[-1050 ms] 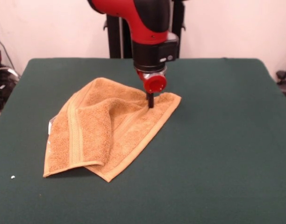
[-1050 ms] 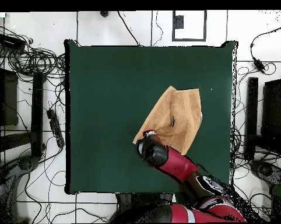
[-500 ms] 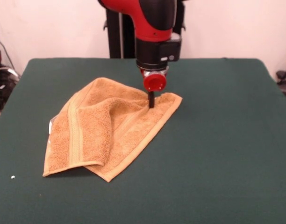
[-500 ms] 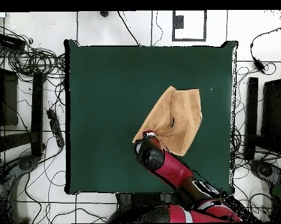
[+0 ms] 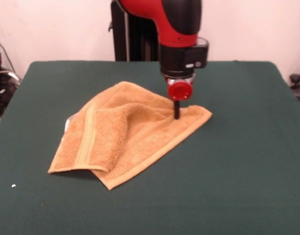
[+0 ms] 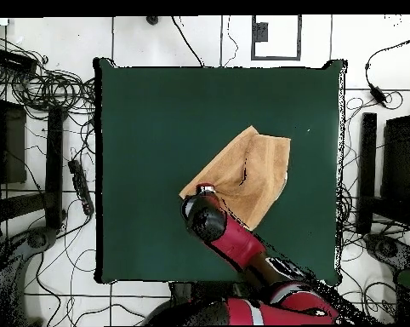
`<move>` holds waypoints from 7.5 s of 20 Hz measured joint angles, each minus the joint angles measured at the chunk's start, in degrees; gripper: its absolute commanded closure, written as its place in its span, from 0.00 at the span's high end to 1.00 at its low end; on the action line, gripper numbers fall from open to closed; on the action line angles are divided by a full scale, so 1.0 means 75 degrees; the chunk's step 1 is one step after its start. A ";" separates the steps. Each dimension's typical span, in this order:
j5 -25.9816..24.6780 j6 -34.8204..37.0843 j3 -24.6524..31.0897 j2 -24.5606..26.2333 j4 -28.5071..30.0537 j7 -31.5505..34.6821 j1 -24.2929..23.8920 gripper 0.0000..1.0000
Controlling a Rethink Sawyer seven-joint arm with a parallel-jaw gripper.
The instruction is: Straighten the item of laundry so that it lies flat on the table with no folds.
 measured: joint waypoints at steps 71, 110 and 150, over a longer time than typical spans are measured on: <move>0.0014 0.0657 0.1450 0.0057 0.0492 0.0600 0.0062 1.00; -0.2789 0.1385 -0.0352 -0.0018 0.0132 0.0600 -0.0783 0.00; -0.3687 0.1358 -0.1094 -0.0950 0.1107 0.0600 -0.1235 0.00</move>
